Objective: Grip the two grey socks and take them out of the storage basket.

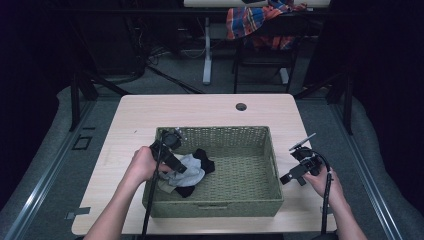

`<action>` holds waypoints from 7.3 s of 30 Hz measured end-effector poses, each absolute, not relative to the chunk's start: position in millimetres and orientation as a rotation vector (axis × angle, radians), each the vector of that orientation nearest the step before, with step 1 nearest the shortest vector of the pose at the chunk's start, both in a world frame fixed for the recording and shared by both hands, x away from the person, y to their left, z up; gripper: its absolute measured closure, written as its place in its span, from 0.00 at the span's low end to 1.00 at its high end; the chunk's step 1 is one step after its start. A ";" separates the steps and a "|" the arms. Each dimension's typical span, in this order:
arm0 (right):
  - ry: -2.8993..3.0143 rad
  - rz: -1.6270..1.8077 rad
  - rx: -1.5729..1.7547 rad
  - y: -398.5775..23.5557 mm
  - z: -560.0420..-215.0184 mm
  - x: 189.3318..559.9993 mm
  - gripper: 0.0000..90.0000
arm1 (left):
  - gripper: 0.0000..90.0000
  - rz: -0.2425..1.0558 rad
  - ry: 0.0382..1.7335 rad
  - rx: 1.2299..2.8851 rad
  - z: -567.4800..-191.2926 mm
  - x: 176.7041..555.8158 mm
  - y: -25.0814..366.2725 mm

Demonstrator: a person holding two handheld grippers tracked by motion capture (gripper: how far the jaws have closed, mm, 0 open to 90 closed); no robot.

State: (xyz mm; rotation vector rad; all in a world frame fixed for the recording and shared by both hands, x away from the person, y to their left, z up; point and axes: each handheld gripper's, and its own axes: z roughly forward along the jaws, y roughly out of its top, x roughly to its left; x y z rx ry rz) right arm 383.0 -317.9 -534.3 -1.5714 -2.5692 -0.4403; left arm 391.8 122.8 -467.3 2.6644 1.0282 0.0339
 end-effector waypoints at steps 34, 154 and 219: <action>-2.567 -0.453 -1.568 -319.4 -532.7 382.2 0.00 | 0.88 0.050 0.954 2.680 -460.5 382.9 120.2; -2.589 -0.413 -1.557 -319.5 -534.1 383.0 0.01 | 0.88 0.196 1.629 2.280 -489.3 407.0 308.3; -2.534 -0.464 -1.644 -331.5 -534.4 369.1 0.01 | 0.03 0.269 1.119 2.510 -433.1 380.8 152.8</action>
